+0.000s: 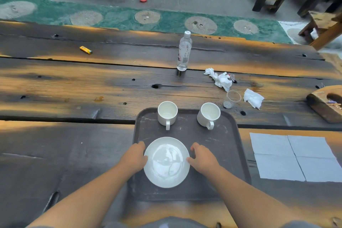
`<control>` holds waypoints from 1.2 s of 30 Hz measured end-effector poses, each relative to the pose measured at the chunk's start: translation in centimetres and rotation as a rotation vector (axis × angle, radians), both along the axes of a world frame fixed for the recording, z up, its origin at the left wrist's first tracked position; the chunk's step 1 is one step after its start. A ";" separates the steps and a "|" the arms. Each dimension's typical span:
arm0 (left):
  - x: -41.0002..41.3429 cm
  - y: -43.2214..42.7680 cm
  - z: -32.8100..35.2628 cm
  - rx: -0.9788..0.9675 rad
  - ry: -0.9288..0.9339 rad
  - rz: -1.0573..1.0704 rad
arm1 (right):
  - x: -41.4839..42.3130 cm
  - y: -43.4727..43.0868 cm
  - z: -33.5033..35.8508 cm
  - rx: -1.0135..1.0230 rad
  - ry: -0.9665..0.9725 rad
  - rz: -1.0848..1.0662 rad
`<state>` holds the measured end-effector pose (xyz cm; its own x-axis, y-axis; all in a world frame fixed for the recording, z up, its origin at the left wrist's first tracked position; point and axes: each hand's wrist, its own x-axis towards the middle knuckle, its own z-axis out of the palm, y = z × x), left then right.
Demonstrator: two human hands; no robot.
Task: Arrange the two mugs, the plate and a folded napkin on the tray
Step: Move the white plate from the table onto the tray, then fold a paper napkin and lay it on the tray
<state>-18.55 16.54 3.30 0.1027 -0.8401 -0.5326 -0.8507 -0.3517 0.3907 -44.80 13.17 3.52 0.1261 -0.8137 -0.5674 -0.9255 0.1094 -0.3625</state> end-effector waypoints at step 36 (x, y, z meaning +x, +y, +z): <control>-34.3 -5.7 -0.1 -0.178 0.006 -0.274 | -30.0 -3.6 -2.3 -0.171 -0.198 -0.091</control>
